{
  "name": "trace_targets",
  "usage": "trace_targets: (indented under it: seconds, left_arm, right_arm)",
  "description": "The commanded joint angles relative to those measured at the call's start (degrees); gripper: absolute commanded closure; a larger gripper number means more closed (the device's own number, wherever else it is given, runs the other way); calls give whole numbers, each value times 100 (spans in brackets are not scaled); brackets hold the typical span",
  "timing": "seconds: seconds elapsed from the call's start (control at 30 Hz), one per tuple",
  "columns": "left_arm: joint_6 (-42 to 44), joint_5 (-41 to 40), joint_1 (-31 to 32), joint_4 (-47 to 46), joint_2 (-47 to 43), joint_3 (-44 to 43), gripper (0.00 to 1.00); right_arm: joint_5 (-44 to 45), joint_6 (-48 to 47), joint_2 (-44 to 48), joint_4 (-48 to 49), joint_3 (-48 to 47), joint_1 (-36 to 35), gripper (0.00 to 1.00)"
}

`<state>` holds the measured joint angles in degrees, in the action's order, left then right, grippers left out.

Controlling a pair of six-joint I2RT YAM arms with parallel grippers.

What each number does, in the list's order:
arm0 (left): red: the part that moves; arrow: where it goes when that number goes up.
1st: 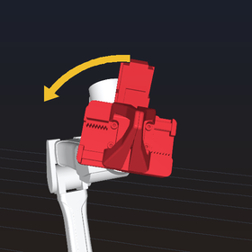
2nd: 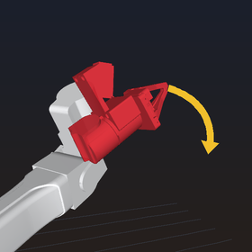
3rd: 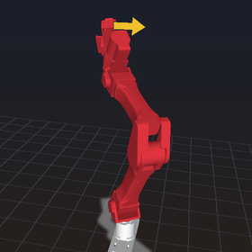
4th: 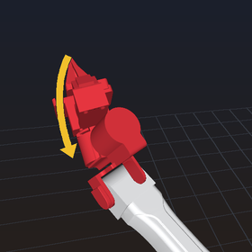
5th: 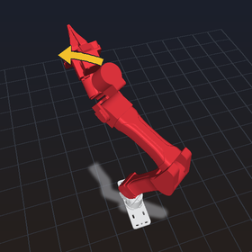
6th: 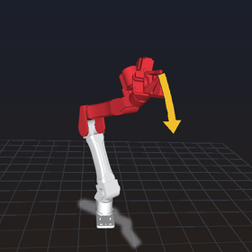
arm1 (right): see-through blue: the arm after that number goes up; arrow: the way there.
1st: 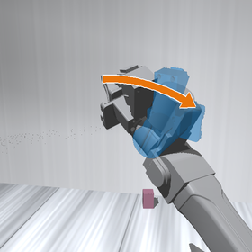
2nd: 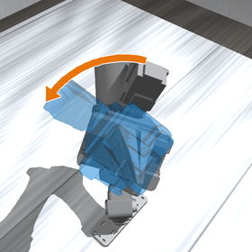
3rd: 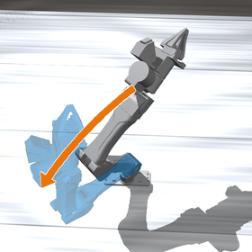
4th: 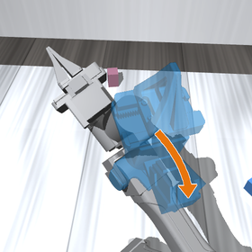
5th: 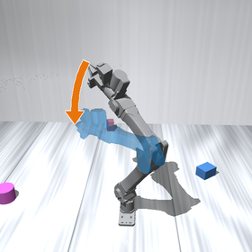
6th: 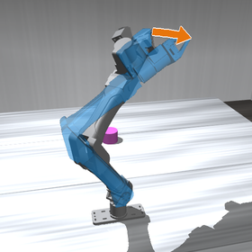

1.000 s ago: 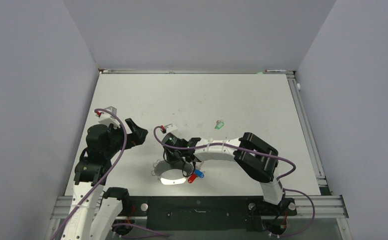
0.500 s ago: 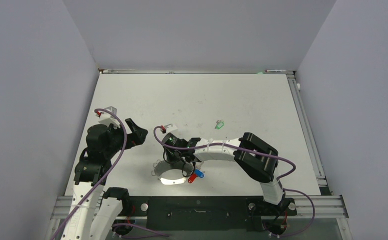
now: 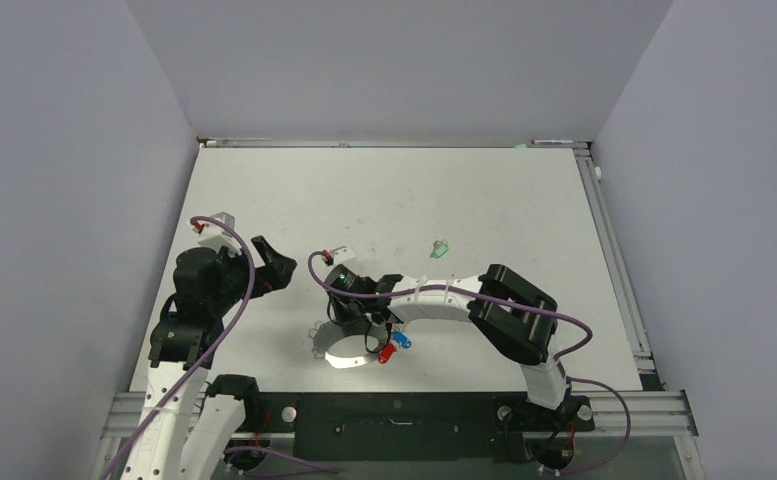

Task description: Put the keys on the keyring

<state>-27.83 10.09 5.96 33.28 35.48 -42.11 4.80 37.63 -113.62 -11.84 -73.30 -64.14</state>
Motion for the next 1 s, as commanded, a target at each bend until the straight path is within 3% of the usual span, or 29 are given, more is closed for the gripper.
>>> trace_targets:
  seconds: [0.0,0.23,0.8,0.9,0.97]
  left_arm:
    - [62,37,-7,-178,26,-69,10]
    - [60,46,-7,-181,20,-70,10]
    - [61,46,-7,-176,36,-61,10]
    - [51,48,-7,-180,54,-61,10]
    - [54,54,-11,-183,63,-61,10]
  right_arm:
    - [197,-108,197,-29,-211,50,79]
    - [217,-95,210,-9,-159,86,95]
    - [245,27,1268,94,111,90,95]
    - [205,44,1366,125,154,94,85]
    - [154,78,1441,211,253,122,84]
